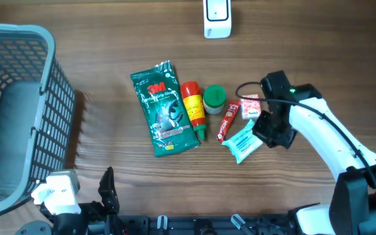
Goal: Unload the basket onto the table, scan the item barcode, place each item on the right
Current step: 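Move right gripper over mint-green wipes pack and grasp it, then lift wipes pack with right gripper and carry it toward white scanner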
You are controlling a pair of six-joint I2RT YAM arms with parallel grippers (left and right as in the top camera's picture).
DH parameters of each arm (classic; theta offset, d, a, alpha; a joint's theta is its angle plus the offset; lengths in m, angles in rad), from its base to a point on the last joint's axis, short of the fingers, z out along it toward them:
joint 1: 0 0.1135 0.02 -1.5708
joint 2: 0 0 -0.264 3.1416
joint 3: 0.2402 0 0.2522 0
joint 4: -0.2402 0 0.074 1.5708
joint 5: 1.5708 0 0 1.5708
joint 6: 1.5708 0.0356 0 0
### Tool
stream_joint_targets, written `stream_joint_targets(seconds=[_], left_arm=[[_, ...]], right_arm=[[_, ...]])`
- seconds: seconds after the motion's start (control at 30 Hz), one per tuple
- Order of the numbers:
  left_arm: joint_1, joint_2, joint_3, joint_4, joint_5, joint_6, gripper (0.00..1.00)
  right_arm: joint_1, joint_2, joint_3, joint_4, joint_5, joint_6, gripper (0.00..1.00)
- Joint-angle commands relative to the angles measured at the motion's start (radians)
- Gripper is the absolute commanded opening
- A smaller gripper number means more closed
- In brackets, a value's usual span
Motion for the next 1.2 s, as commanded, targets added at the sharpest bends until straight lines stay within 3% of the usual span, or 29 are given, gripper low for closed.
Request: stream_joint_targets(seconds=[0.0,0.27,0.37,0.53,0.7,0.77,0.87,0.97,1.07,1.17], left_arm=[[0.005,-0.008,0.001,0.004,0.012,-0.014,1.00],[0.005,-0.008,0.001,0.004,0.012,-0.014,1.00],[0.005,-0.008,0.001,0.004,0.012,-0.014,1.00],[0.005,-0.008,0.001,0.004,0.012,-0.014,1.00],[0.005,-0.008,0.001,0.004,0.012,-0.014,1.00],[0.005,-0.008,0.001,0.004,0.012,-0.014,1.00],[0.005,-0.008,0.001,0.004,0.012,-0.014,1.00],[0.005,-0.008,0.001,0.004,0.012,-0.014,1.00],[0.005,-0.008,0.001,0.004,0.012,-0.014,1.00],[0.005,-0.008,0.001,0.004,0.012,-0.014,1.00]], right_arm=[[0.003,-0.006,-0.113,0.111,0.058,0.091,0.05],[0.003,0.010,-0.224,0.362,0.058,0.083,0.04],[0.003,0.027,-0.241,0.494,0.058,0.077,0.10],[0.003,0.032,-0.221,0.666,-0.014,-0.145,0.17],[0.003,-0.017,-0.047,0.408,-0.047,-0.226,0.18],[0.006,-0.055,0.006,0.310,-0.043,-0.260,0.26],[0.051,-0.097,0.013,0.254,-0.016,-0.280,0.49],[0.164,-0.090,0.011,0.229,0.089,-0.274,0.65],[0.280,-0.081,0.011,0.235,0.197,-0.253,0.68],[0.367,-0.049,0.011,0.236,0.287,-0.212,0.64]])
